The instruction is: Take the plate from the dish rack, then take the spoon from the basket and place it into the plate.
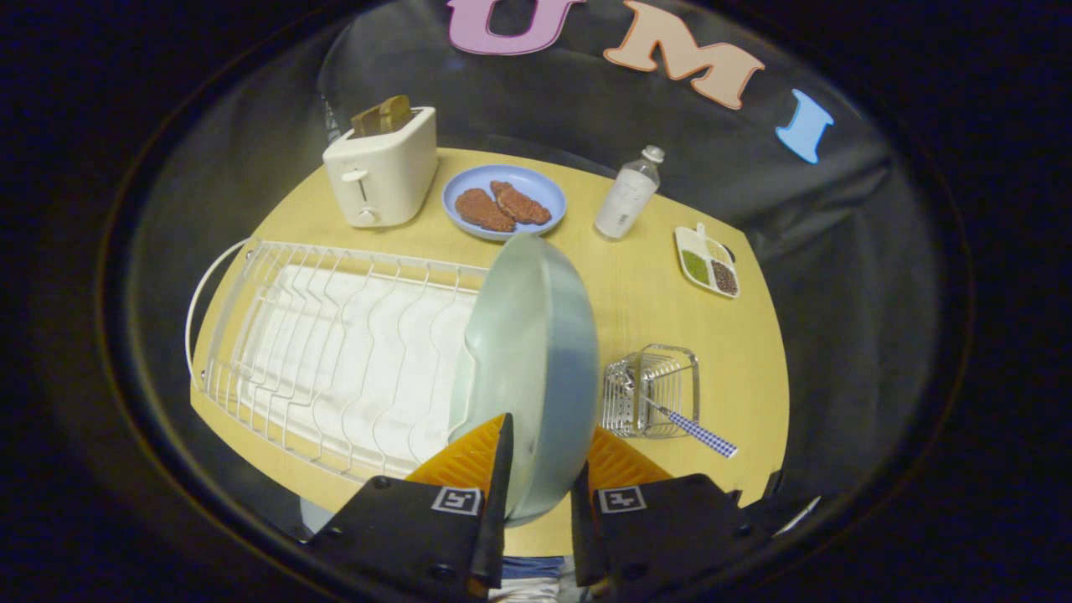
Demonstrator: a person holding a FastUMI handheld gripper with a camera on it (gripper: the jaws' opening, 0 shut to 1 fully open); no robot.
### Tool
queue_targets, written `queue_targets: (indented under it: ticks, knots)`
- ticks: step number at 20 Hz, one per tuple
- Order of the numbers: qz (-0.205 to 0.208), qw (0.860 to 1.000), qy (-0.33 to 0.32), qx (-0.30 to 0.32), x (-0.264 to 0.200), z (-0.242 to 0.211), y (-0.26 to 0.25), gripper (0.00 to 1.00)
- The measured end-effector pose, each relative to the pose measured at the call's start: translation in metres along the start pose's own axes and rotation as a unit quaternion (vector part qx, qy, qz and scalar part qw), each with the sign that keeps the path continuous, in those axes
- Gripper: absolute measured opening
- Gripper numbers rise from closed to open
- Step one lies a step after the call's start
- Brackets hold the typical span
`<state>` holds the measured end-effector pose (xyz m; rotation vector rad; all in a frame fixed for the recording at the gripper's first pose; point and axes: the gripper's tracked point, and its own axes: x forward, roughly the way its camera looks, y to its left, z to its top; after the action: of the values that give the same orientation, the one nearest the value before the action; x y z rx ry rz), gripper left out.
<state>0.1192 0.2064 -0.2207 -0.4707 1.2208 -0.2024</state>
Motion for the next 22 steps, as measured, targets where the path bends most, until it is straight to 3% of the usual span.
queue_targets:
  ticks: [6,9,10,12,18,22]
  knots:
    - [-0.030,0.998,-0.050,-0.017,-0.011,0.023,0.002,0.32]
    - [-0.068,0.990,-0.105,-0.063,-0.027,0.047,-0.004,0.31]
    - [-0.077,0.988,-0.114,-0.072,-0.029,0.047,-0.001,0.26]
    - [-0.089,0.984,-0.120,-0.093,-0.029,0.048,0.003,0.26]
    - [-0.087,0.986,-0.117,-0.077,-0.031,0.054,0.005,0.26]
    - [-0.048,0.993,-0.102,-0.031,-0.029,0.056,0.004,0.26]
